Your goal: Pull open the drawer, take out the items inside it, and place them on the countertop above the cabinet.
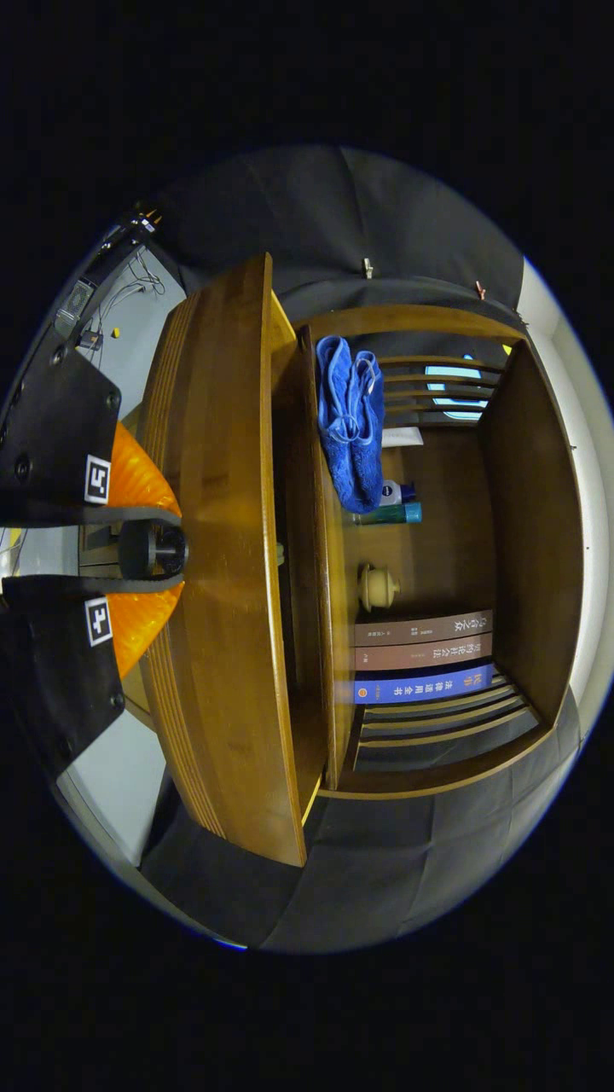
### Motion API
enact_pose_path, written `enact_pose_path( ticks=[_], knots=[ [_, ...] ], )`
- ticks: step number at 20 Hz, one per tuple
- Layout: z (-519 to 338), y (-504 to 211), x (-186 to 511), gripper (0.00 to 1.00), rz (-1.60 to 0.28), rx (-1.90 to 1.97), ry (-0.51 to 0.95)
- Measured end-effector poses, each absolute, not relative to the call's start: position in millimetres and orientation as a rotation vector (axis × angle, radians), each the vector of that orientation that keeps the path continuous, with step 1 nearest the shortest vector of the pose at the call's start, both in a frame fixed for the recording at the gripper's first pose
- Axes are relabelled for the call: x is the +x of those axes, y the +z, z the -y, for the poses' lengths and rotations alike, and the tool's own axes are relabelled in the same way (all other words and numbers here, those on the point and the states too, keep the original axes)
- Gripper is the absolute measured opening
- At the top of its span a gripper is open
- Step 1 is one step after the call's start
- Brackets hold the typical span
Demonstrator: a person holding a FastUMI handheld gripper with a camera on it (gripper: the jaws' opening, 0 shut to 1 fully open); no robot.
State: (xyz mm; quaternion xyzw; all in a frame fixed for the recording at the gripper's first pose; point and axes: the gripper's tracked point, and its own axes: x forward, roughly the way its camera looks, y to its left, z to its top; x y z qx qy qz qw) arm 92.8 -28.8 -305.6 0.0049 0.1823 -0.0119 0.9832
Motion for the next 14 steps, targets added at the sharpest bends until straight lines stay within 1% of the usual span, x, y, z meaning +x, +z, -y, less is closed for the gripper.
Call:
enact_pose_path(
  ticks=[8,14],
  knots=[
    [29.1,-305.5,47.4,0.25,-0.377,0.021,-0.01],
    [29.7,-307.4,40.9,0.25,-0.384,0.008,-0.007]
  ],
)
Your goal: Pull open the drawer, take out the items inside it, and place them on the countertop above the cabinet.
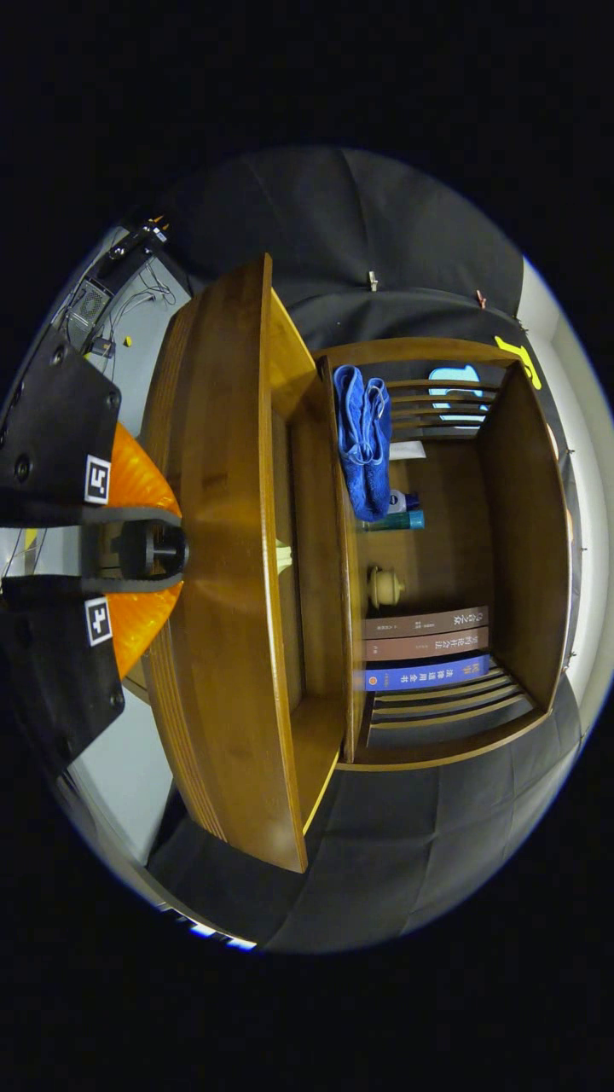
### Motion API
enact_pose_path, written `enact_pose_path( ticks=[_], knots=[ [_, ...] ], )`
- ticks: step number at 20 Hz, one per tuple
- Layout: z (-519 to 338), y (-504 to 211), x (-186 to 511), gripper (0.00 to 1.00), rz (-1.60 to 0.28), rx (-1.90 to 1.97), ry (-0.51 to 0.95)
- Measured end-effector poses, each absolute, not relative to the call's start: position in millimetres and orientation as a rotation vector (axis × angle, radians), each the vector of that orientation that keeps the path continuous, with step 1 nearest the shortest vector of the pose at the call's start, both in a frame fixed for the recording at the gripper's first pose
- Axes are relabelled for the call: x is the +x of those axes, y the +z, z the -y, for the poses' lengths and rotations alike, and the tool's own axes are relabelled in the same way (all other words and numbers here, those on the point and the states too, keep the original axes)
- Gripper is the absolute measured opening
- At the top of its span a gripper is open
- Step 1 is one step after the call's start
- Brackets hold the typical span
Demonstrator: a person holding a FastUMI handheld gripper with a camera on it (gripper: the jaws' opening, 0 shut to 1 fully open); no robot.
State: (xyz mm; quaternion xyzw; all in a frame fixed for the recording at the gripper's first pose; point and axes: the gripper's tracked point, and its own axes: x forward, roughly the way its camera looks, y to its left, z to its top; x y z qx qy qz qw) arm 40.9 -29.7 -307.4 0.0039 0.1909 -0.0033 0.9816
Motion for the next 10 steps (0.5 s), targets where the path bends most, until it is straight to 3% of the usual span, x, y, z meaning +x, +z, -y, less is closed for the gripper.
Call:
enact_pose_path(
  ticks=[1,4,8,10],
  knots=[
    [29.4,-312.1,44.0,0.25,-0.391,0.003,-0.007],
    [27.8,-308.2,38.5,0.48,-0.439,-0.05,0.01],
    [24.8,-273.6,22.1,0.99,-0.451,-0.062,0.065],
    [30.6,-246.3,17.5,0.99,-0.466,-0.045,0.076]
  ],
)
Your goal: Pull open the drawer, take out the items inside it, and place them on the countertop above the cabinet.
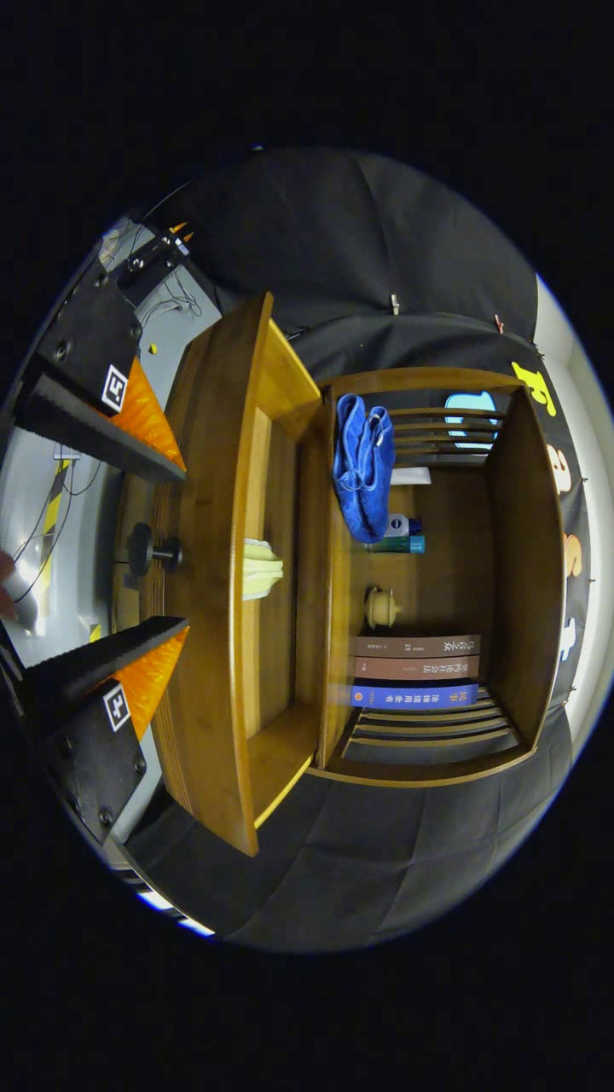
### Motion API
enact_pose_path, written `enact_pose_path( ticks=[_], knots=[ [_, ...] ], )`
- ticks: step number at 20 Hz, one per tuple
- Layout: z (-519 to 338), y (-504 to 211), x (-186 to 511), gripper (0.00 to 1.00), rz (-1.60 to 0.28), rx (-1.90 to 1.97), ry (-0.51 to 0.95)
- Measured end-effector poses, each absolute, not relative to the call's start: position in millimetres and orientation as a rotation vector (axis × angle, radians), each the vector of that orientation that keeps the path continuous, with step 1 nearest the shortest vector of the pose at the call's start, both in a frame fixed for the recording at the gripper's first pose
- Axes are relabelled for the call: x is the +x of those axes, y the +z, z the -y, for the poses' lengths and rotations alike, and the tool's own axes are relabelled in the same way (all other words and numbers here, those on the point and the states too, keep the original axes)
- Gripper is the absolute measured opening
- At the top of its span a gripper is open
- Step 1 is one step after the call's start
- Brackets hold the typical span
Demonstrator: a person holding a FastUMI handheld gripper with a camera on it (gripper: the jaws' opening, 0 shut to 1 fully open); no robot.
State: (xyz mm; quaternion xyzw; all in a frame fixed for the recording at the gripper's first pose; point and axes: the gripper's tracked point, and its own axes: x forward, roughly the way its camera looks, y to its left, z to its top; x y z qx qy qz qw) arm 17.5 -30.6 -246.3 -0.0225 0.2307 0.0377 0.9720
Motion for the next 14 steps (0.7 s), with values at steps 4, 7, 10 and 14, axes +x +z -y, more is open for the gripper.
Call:
enact_pose_path(
  ticks=[4,7,10,14],
  knots=[
    [51.3,-190.0,38.8,0.99,-0.488,-0.011,0.054],
    [64.0,-171.6,70.6,0.98,-0.544,-0.044,0.056],
    [70.8,-179.5,110.3,0.98,-0.623,-0.056,0.033],
    [69.5,-209.4,154.7,0.98,-0.734,-0.063,0.025]
  ],
)
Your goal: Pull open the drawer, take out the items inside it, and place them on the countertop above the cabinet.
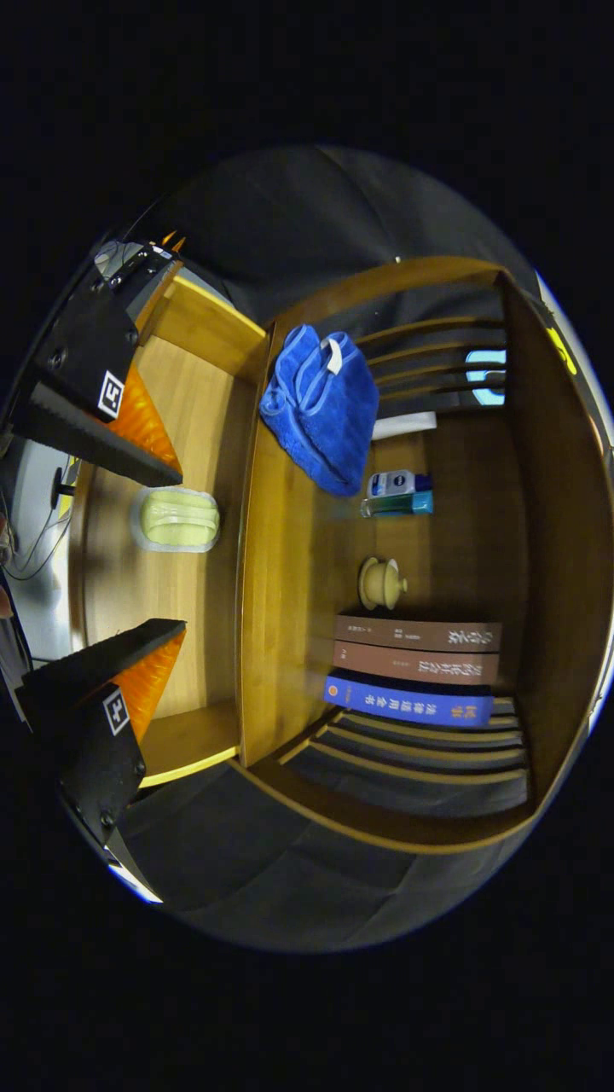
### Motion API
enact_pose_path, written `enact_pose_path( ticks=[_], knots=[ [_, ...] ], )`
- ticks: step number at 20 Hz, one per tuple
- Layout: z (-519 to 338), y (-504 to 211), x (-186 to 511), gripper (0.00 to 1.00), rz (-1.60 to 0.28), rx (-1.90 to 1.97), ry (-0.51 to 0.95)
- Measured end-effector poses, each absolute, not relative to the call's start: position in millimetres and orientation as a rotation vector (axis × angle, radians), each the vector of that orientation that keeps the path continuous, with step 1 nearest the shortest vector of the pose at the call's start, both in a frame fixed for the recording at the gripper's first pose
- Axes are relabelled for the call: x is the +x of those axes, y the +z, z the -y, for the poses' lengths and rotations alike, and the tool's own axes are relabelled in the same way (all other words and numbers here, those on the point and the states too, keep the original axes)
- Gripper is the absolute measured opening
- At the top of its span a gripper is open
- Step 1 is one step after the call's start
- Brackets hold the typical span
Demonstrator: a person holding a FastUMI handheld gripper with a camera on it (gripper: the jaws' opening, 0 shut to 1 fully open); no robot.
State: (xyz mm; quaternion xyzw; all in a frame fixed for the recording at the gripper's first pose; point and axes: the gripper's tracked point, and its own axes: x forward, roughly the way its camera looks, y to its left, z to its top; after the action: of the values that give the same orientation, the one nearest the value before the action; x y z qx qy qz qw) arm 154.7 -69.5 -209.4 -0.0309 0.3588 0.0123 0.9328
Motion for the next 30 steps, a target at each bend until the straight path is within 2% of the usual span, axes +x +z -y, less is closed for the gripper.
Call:
enact_pose_path(
  ticks=[9,11,17,24,29,30],
  knots=[
    [40.8,-301.5,196.2,0.97,-1.039,-0.056,0.038],
    [32.2,-320.3,195.7,0.88,-1.086,-0.057,0.031],
    [39.7,-345.1,200.2,0.27,-1.108,-0.052,-0.078],
    [44.2,-317.9,185.8,0.27,-1.112,0.036,-0.061],
    [59.4,-344.8,178.1,0.27,-1.143,-0.022,-0.071],
    [56.1,-343.3,184.3,0.21,-1.125,-0.003,-0.07]
  ],
)
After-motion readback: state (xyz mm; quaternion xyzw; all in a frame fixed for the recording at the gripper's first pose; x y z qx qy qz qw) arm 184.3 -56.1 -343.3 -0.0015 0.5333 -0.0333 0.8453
